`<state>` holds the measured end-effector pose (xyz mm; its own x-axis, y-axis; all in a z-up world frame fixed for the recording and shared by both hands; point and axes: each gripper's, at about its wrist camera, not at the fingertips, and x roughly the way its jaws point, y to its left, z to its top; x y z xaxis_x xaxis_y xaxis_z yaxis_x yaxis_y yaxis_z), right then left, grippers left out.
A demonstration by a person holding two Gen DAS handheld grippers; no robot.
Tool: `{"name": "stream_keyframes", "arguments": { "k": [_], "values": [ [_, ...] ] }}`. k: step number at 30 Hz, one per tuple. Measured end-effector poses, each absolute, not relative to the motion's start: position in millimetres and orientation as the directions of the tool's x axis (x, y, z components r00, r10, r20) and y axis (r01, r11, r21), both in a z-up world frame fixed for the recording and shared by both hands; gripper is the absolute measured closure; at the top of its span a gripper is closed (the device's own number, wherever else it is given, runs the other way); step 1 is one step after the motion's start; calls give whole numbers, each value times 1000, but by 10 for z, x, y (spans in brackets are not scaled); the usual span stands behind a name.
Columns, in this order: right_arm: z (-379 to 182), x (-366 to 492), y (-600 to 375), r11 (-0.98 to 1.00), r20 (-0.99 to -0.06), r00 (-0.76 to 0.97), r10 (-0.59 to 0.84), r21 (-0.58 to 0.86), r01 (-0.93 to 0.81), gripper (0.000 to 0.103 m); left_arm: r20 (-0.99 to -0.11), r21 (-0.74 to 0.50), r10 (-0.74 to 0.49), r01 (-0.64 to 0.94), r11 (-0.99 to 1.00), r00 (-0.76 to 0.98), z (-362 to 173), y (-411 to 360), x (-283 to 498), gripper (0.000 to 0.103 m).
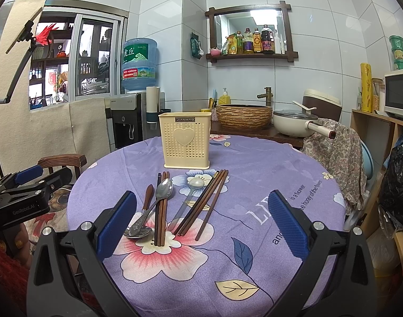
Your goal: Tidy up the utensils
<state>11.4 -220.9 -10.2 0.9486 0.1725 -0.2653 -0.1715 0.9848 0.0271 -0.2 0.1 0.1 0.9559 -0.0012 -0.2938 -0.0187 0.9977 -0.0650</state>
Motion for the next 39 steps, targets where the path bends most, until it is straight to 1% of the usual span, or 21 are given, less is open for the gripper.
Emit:
{"name": "stream_keyframes", "arguments": {
  "k": [17, 21, 23, 25, 26, 31, 35, 39],
  "values": [
    [-100, 126, -2212, 985, -267, 948, 173, 29, -172, 5, -295, -65, -2, -18, 998, 955, 0, 2, 0, 6],
    [-69, 137, -2231, 985, -275, 946, 173, 29, -171, 5, -308, -73, -5, -19, 997, 951, -8, 23, 16, 6],
    [-126, 174, -2214, 986, -293, 942, 167, 27, -166, 5, -329, -88, -23, -6, 996, 944, -42, 73, 81, 6],
    [-189, 294, -2205, 987, -330, 931, 159, 27, -159, 5, -354, -103, -51, 16, 995, 934, -105, 53, 192, 6],
    [-241, 301, -2204, 987, -339, 928, 156, 28, -156, 5, -364, -98, -50, 15, 995, 930, -114, 43, 184, 6],
    [-332, 574, -2247, 989, -438, 887, 144, 27, -147, 5, -451, -30, -27, 15, 999, 892, -214, 47, 408, 6],
    [-377, 798, -2272, 988, -491, 860, 142, 19, -153, 5, -526, -24, -62, 59, 998, 848, -271, 66, 660, 6],
    [-420, 1085, -2303, 986, -544, 827, 143, 11, -164, 5, -571, -12, -67, 74, 997, 818, -307, 69, 930, 6]
  ]
}}
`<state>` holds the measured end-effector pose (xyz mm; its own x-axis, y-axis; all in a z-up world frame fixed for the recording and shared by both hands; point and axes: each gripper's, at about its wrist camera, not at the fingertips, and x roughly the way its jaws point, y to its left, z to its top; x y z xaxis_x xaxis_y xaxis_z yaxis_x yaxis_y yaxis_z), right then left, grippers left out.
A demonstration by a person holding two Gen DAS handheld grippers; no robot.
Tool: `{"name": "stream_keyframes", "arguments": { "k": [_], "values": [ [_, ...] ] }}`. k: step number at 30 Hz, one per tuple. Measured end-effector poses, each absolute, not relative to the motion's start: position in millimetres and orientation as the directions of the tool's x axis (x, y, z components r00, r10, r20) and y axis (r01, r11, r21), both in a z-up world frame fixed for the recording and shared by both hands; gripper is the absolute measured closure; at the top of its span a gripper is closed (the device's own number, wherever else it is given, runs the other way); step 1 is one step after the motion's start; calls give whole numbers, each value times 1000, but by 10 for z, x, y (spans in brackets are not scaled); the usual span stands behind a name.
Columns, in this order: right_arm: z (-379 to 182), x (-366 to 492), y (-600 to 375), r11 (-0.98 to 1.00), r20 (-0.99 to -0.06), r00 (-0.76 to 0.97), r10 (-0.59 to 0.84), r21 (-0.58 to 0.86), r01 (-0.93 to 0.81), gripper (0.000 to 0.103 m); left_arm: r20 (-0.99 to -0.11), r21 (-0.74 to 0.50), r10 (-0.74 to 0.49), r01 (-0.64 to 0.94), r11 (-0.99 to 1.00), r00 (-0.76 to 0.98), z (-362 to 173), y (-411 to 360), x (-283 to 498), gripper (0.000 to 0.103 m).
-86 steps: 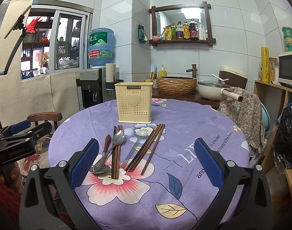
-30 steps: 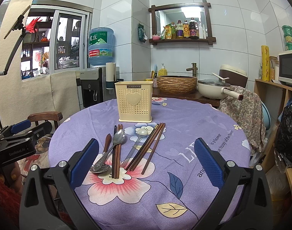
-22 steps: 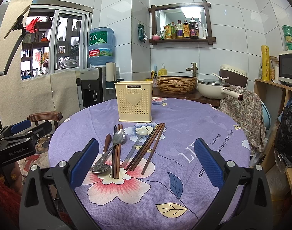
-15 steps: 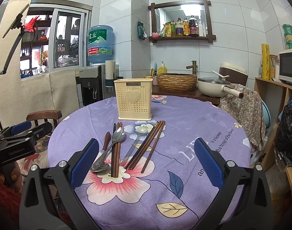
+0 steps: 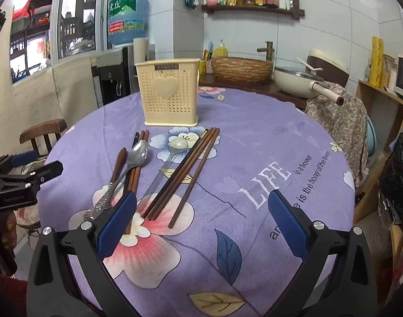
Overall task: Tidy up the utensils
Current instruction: 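Grasp the steel spoon with the left tool while the right tool grasps a wooden chopstick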
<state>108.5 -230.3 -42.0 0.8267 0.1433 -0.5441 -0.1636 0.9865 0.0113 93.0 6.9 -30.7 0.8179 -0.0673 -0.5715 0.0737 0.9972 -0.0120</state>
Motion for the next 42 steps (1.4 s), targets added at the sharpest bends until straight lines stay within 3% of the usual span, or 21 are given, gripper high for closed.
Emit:
{"name": "stream_keyframes", "arguments": {
  "k": [8, 12, 16, 20, 28, 42],
  "values": [
    [-421, 1844, -2452, 992, -630, 766, 127, 64, -111, 6, -638, -56, -100, 83, 995, 763, -302, 102, 1476, 6],
    [-496, 2270, -2440, 988, -700, 697, 156, 117, -104, 25, -663, -31, -85, 86, 996, 744, -309, 70, 1666, 7],
    [-607, 2581, -2431, 982, -750, 635, 185, 171, -84, 39, -707, -72, -127, 107, 992, 696, -369, 37, 1780, 22],
    [-638, 2740, -2360, 984, -760, 627, 174, 159, -80, 46, -731, -103, -160, 124, 987, 664, -439, -7, 1833, 37],
    [-769, 2936, -2288, 989, -797, 586, 143, 141, -49, 63, -730, -102, -159, 123, 987, 664, -445, -14, 1857, 38],
    [-811, 3309, -2194, 999, -804, 593, 46, 32, -35, 74, -734, -89, -169, 154, 984, 658, -466, -129, 1877, 38]
  ]
}}
